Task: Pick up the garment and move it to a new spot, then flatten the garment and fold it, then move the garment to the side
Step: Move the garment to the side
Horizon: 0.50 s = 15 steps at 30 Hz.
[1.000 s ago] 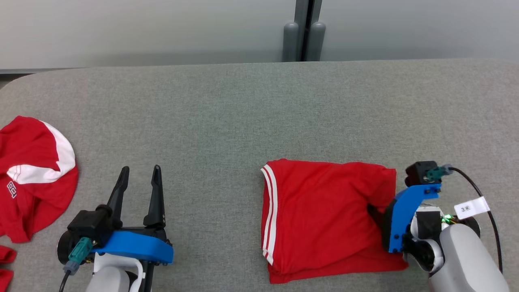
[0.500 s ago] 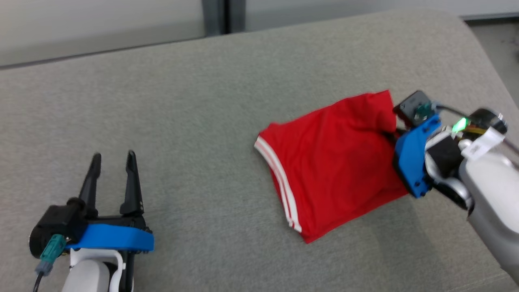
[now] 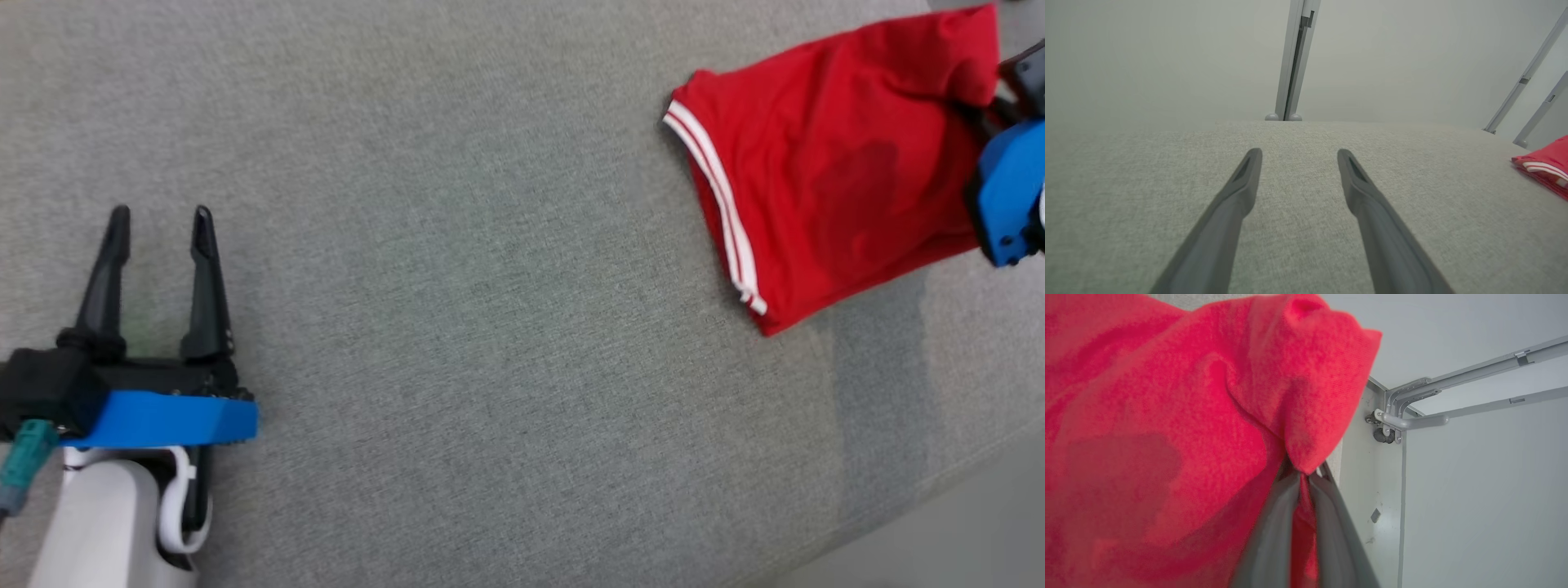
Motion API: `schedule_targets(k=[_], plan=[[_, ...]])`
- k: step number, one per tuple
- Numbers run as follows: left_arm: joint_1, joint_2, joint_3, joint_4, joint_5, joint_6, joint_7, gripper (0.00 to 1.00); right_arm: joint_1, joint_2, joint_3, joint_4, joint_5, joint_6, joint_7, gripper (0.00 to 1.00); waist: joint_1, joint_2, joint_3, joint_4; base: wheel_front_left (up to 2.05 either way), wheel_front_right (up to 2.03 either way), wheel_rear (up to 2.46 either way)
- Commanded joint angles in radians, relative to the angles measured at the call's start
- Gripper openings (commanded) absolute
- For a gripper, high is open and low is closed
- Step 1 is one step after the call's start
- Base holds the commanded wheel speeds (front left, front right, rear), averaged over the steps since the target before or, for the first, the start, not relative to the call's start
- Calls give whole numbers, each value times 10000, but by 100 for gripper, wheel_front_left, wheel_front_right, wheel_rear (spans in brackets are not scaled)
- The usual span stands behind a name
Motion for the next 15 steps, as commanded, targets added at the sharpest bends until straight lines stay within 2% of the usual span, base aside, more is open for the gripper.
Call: schedule_targets(k=[1,6,15], plan=[[-215,236,86,-149,93,62,117,100,-280,49,-254,296,-94,-7,-310,0,-2,0,234,-76,0,0,0],[-159,507,208,-527,113,140,381,100,-470,264,-918,1134,-424,-5,-1092,0,-2,0,422,-163,0,0,0],[139,603,176,-860,20,231,567,100,-537,640,-1929,2171,-836,-5,-2137,0,-2,0,349,-21,0,0,0]])
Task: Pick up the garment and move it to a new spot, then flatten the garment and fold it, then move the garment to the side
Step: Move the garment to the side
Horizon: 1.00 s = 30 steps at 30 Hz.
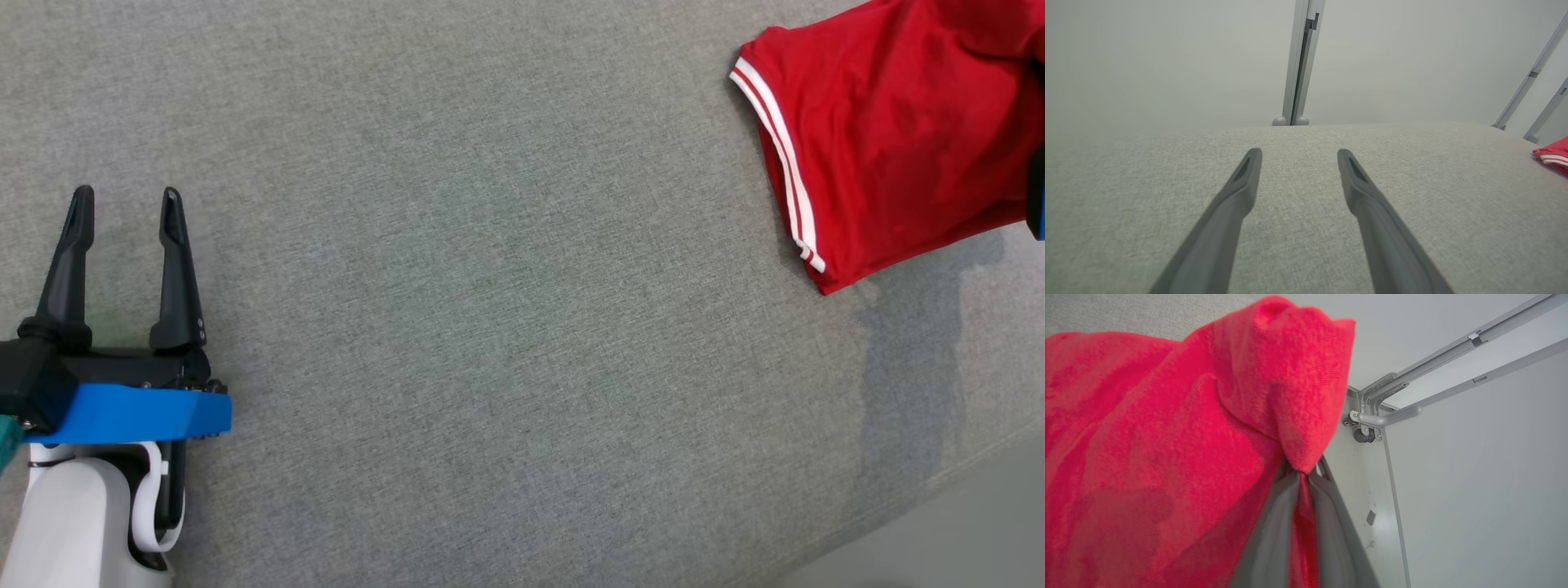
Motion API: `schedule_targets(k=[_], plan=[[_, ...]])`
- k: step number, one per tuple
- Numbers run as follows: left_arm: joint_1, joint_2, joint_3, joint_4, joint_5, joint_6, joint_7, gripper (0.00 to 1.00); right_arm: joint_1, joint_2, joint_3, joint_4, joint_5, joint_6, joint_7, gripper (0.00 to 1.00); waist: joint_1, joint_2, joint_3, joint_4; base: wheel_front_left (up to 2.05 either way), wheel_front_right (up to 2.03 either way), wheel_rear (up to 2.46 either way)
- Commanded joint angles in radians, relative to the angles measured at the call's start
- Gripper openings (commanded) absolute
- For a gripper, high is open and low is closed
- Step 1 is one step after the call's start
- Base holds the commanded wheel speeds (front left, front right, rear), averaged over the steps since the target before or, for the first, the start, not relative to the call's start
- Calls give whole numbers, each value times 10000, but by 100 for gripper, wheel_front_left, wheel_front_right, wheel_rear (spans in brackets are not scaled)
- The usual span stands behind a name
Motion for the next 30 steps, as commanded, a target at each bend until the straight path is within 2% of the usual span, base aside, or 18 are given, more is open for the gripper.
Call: schedule_targets(k=[1,2,3,4,5,11,19,25,30], plan=[[161,34,1,-9,-46,44,35,100,-156,92,-92,133,-123,-5,-192,3,-1,0,-44,58,0,0,0],[160,24,-18,-9,-58,48,29,100,-153,121,-190,198,-118,-5,-283,13,-1,0,-65,84,0,0,0],[168,17,-25,-5,-61,40,23,100,-145,156,-239,271,-140,-5,-338,40,-1,0,-89,105,0,0,0],[195,10,-34,4,-52,58,10,100,-135,183,-285,341,-176,-3,-429,87,-1,0,-123,129,0,0,0],[226,3,-38,11,-55,80,1,100,-134,201,-335,373,-218,-5,-553,100,-1,0,-152,151,0,0,0],[331,-126,-136,173,-134,120,-139,100,30,319,-408,625,-457,-3,-907,100,-1,0,-526,324,0,0,0],[709,-678,-326,935,-374,117,-567,100,1020,642,-78,211,-151,-3,-1748,100,-1,0,-2065,929,0,0,0],[1332,-1125,-290,1537,-559,72,-750,100,2758,1037,-95,-1037,918,-3,-2516,100,-1,0,-3465,1511,0,0,0],[1800,-1365,-264,1745,-534,-33,-799,100,4661,1338,-779,-2668,1577,-2,-2792,100,-1,0,-4159,2011,0,0,0]])
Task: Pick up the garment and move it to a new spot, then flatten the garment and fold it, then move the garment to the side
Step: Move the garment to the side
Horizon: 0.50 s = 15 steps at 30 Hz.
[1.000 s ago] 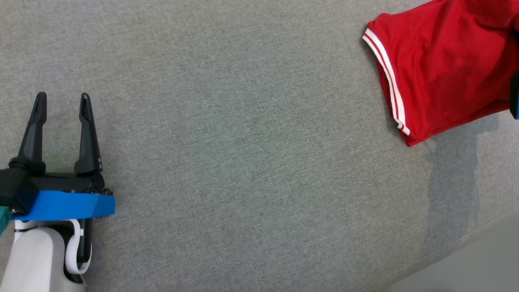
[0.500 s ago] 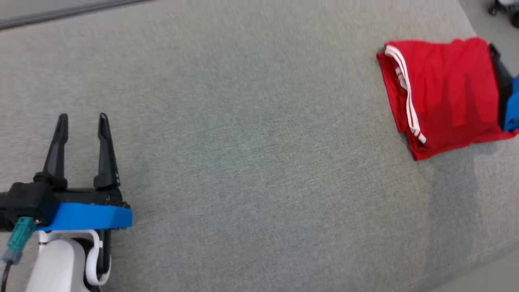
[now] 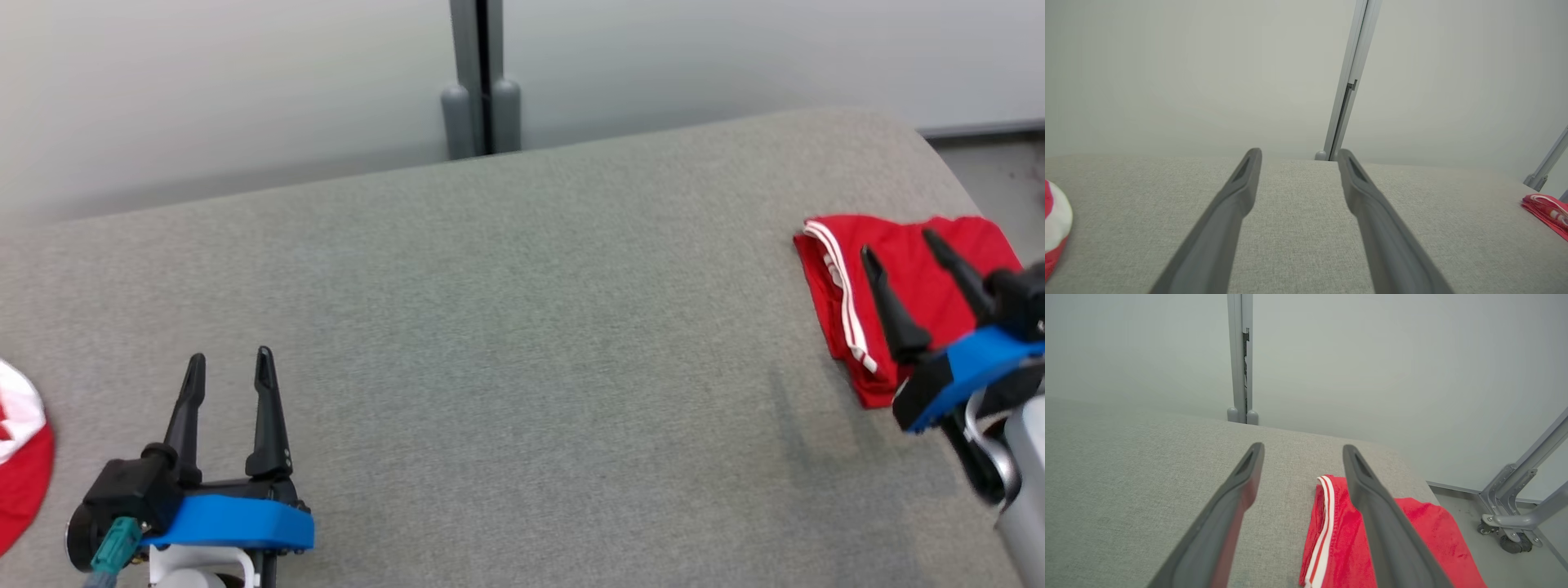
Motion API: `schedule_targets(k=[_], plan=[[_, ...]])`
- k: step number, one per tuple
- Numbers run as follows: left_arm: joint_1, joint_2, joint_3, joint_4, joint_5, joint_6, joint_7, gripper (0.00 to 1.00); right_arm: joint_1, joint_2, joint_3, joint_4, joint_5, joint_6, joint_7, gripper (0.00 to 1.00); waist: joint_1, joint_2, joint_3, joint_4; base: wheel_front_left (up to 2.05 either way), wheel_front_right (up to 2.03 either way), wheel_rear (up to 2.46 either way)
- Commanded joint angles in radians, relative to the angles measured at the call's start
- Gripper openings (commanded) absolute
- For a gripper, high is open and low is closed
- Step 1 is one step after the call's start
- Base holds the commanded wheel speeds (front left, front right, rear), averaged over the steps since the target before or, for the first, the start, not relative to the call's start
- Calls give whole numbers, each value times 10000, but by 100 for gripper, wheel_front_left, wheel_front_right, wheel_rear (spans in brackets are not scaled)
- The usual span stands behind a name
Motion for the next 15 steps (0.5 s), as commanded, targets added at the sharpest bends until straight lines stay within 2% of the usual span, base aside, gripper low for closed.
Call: schedule_targets(k=[1,3,7,12,15], plan=[[120,-60,32,12,45,-47,-33,100,582,232,-225,-370,96,2,-57,100,4,0,-130,102,0,0,0],[243,-144,35,-32,141,-98,-35,100,1326,490,-769,-1044,14,0,-83,100,4,0,-260,281,0,0,0],[563,-233,72,-3,279,-157,-40,100,2703,1402,-1651,-2293,-144,2,131,100,4,0,-558,568,0,0,0],[907,-386,90,180,399,-247,-41,100,3980,2529,-2456,-3401,-622,2,500,100,4,0,-969,870,0,0,0],[1005,-446,50,283,449,-307,-41,100,4490,2959,-2925,-3915,-921,2,715,100,4,0,-1112,1003,0,0,0]])
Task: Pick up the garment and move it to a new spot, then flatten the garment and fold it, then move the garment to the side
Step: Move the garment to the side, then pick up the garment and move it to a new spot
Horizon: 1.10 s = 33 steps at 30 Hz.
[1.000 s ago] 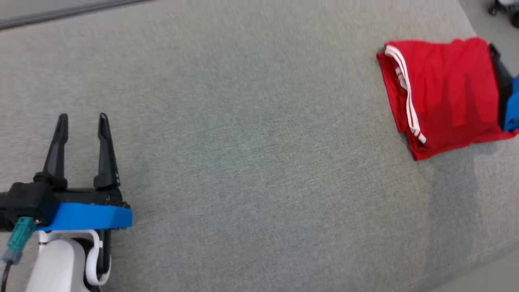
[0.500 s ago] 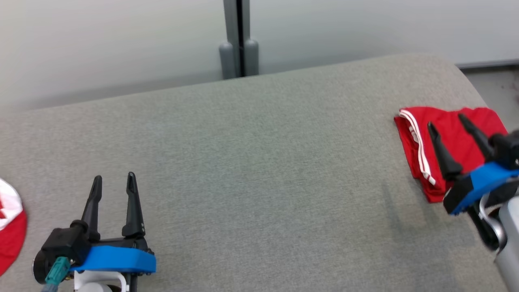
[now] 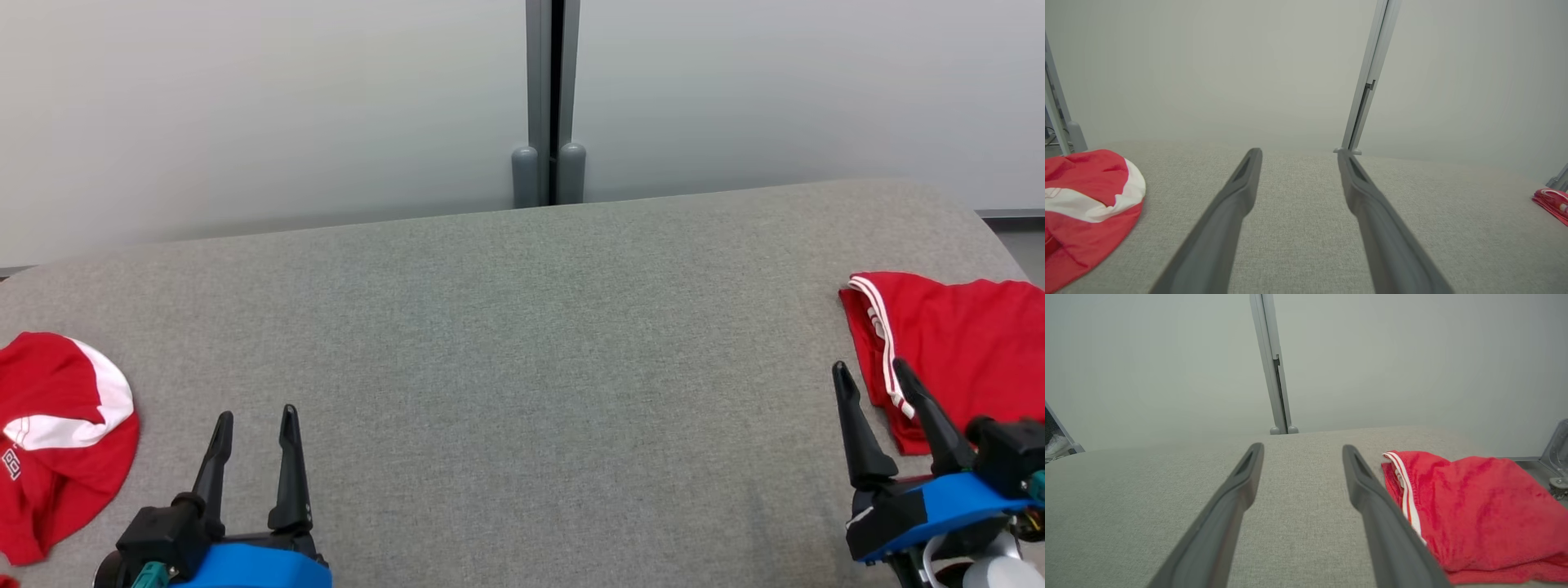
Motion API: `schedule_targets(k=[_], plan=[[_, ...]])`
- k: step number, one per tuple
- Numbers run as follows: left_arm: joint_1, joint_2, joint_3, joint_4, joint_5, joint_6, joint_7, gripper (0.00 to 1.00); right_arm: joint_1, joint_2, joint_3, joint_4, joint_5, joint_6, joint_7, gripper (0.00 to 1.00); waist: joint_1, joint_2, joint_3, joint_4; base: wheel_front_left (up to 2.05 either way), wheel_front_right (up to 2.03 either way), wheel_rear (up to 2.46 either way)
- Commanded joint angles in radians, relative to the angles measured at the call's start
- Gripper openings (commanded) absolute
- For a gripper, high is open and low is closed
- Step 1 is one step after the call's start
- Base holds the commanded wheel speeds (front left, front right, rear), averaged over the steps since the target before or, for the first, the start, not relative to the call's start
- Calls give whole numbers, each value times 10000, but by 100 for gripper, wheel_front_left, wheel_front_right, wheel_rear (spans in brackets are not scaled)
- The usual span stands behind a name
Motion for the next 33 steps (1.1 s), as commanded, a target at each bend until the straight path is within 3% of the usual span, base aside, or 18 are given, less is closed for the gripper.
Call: schedule_targets(k=[1,8,20,25,33], plan=[[76,-35,-2,19,70,-25,-40,100,256,165,-141,-248,-138,3,103,100,2,0,-20,22,0,0,0],[81,-70,127,123,107,-118,-41,100,706,566,-523,-920,-533,3,568,100,2,0,-26,59,0,0,0],[-98,-209,157,309,153,-223,-43,100,812,525,-448,-987,-692,3,798,100,2,0,-50,430,0,0,0],[-145,-286,158,273,229,-249,-41,100,807,351,-614,-1039,-712,3,858,100,2,0,-10,1194,0,0,0],[-154,-300,121,345,339,-303,-40,100,830,399,-734,-977,-770,3,674,100,2,0,175,3121,0,0,0]])
